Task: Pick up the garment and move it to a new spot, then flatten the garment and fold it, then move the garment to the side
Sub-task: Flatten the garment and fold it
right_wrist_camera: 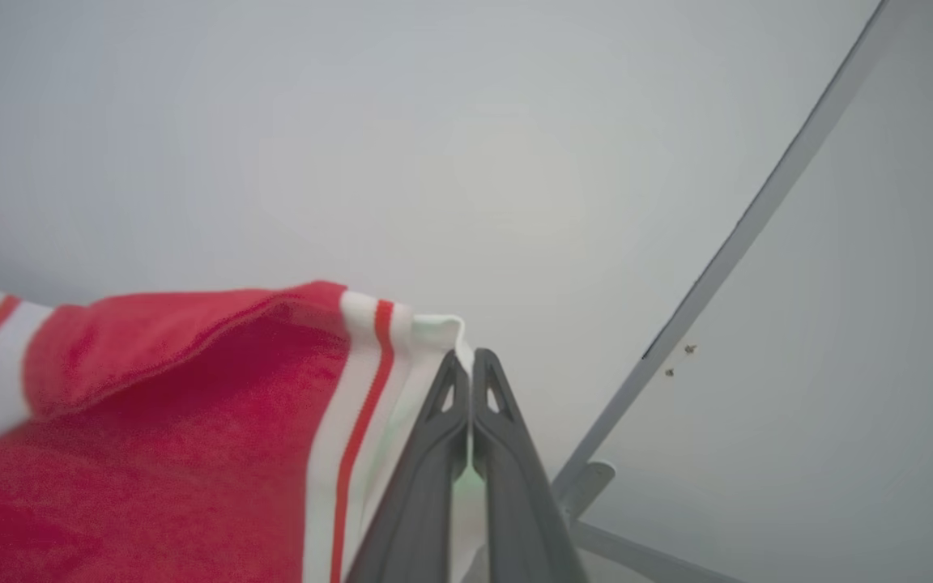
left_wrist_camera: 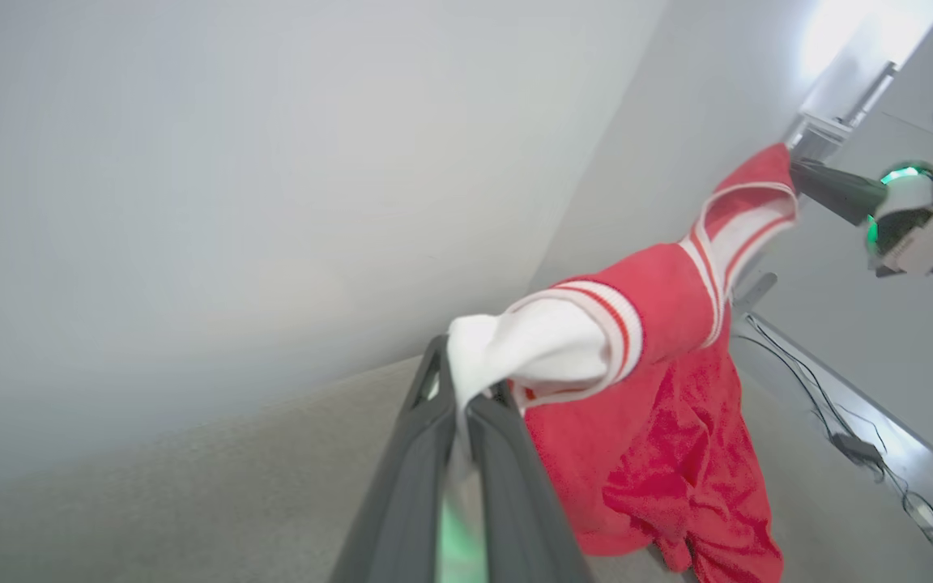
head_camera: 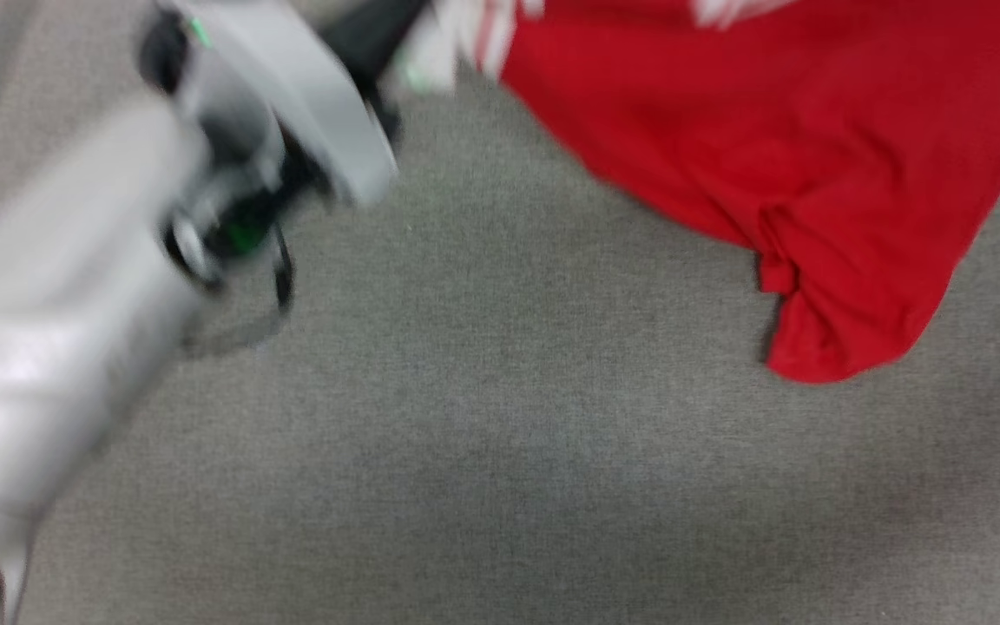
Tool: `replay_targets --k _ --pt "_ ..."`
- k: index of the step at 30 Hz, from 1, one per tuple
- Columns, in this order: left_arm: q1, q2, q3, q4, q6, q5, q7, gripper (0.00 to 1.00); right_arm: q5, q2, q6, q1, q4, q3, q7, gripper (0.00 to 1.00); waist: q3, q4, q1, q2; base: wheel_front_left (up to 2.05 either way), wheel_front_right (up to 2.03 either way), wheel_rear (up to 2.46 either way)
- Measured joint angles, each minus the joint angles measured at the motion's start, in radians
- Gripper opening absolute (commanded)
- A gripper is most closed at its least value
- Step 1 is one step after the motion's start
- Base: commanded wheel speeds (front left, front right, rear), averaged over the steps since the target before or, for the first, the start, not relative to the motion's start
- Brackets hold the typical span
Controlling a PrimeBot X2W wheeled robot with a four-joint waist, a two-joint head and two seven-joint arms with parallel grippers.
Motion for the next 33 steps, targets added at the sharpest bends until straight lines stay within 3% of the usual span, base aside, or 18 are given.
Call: replay_targets --k 5,9,15,19,20,23,26,33 --pt "-0.226 -0.072 0.118 0.233 0.039 -0.023 -0.057 0.00 0.000 0.178 0.000 -0.172 0.221 -0.110 -0.053 0.00 0.051 -0.001 0.0000 0.0000 0.00 0.00 0.00" --pt "-0.415 -0.126 0.195 0.396 0.039 -0.026 -0.143 0.00 -0.039 0.268 0.000 -0.335 0.343 -0.183 -0.091 0.00 0.096 -0.005 -0.0001 0.0000 0.00 0.00 0.00" --pt "-0.563 -0.175 0.273 0.547 -0.027 -0.042 -0.244 0.00 -0.134 0.315 0.001 -0.441 0.374 -0.313 -0.096 0.00 0.127 -0.015 0.0000 0.0000 0.00 0.00 0.00" --pt "-0.532 -0.169 0.198 0.568 -0.057 -0.003 -0.188 0.00 -0.152 0.332 0.000 -0.355 0.356 -0.327 -0.096 0.00 0.112 -0.018 0.0000 0.0000 0.00 0.00 0.00" --pt "-0.458 -0.164 0.189 0.554 -0.062 -0.044 -0.143 0.00 -0.149 0.340 0.000 -0.269 0.345 -0.318 -0.096 0.00 0.095 -0.018 0.0000 0.0000 0.00 0.00 0.00" --pt "-0.313 -0.131 0.156 0.449 -0.065 -0.100 -0.086 0.00 -0.108 0.339 0.000 -0.147 0.289 -0.280 -0.063 0.00 0.070 -0.018 0.0000 0.0000 0.00 0.00 0.00" --pt "-0.148 -0.077 0.117 0.322 -0.065 -0.159 -0.036 0.00 -0.054 0.296 0.000 -0.007 0.183 -0.230 -0.004 0.00 0.048 -0.016 0.0000 0.0000 0.00 0.00 0.00" --pt "0.243 0.044 0.005 0.047 -0.065 -0.239 0.018 0.00 0.126 0.090 0.000 0.340 -0.123 -0.190 0.113 0.00 0.001 -0.006 0.0000 0.0000 0.00 0.00 0.00"
